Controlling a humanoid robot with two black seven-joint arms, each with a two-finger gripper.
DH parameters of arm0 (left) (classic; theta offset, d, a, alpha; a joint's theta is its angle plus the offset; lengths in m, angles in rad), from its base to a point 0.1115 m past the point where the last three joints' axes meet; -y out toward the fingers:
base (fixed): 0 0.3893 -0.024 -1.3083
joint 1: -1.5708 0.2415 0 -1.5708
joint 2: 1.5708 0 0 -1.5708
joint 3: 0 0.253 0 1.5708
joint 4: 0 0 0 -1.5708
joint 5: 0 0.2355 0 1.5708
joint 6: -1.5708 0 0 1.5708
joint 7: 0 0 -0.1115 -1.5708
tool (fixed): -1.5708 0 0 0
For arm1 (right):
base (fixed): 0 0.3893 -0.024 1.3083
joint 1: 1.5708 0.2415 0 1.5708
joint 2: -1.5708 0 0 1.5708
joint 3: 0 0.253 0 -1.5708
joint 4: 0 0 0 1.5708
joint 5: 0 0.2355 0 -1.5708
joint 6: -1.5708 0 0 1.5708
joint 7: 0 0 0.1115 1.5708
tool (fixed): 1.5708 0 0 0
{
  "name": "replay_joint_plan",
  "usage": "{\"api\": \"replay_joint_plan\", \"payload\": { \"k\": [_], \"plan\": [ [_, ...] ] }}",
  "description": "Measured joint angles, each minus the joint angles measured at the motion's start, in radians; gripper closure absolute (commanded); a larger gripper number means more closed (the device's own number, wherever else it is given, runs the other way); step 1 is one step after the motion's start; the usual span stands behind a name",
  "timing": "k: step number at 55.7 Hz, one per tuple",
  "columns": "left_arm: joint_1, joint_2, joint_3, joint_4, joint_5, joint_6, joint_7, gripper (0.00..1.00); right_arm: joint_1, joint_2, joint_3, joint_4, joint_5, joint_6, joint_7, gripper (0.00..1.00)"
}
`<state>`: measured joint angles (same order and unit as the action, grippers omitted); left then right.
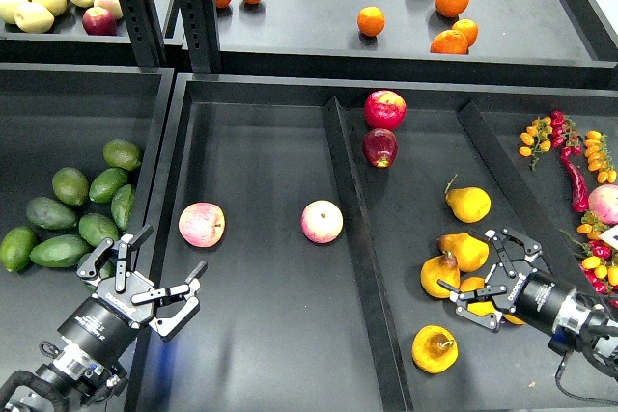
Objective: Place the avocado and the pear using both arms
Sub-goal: 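Raise and withdraw the right gripper from the pear bin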
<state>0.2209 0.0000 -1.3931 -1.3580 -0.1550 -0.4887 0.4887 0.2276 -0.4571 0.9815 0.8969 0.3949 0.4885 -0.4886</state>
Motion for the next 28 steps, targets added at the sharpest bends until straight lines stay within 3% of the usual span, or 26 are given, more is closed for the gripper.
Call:
{"api": "replay_joint_plan", "payload": {
  "k": [28],
  "plan": [
    [0.012, 0.000, 0.000, -0.007, 0.001, 0.000, 0.000, 0.01, -0.031, 0.410, 0.265, -0.050, 0.002, 0.000, 0.000, 0.00]
  ]
}}
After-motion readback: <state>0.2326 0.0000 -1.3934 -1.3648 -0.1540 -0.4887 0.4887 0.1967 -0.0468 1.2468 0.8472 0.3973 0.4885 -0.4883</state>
